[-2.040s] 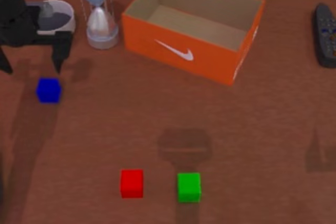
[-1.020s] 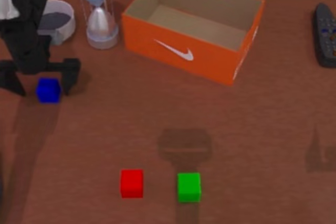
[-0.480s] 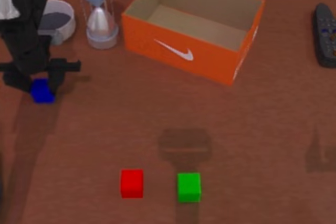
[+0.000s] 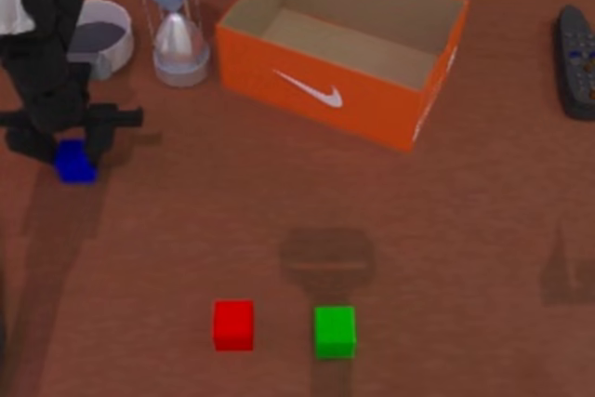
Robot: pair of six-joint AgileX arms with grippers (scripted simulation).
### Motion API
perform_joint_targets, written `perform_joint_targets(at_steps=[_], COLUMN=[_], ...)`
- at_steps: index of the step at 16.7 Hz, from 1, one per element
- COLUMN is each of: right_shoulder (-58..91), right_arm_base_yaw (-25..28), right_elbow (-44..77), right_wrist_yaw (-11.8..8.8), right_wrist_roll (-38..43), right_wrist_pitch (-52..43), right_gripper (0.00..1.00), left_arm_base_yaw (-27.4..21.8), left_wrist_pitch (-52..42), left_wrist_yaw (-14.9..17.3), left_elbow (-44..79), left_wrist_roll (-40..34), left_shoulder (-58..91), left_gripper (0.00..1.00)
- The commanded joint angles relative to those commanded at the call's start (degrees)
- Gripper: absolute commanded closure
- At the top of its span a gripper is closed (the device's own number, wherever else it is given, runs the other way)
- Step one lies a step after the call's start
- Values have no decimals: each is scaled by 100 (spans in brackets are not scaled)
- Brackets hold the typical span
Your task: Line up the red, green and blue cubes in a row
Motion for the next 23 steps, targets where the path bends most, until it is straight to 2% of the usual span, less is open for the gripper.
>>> perform_joint_targets(at_steps=[4,11,17,20,23], right_shoulder=[0,0,0,0,0], right_arm_base_yaw=[0,0,0,0,0], right_elbow=[0,0,0,0,0], right_wrist_yaw=[0,0,0,0,0], right_wrist_roll=[0,0,0,0,0], right_wrist_pitch=[0,0,0,0,0], right_gripper=[0,0,0,0,0], left_arm_base_yaw=[12,115,9,-551,-1556], left_wrist_pitch=[-126,-1319,-1361,-1458,-1603], left_wrist_yaw=[-3,-8,-11,-20,-31], left_elbow=[104,883,932,1083,1262], left_wrist_roll=[10,-7,-75,-634,-1638], left_shoulder=[-117,-503,-491,-407,-318], left_gripper=[100,100,100,100,100])
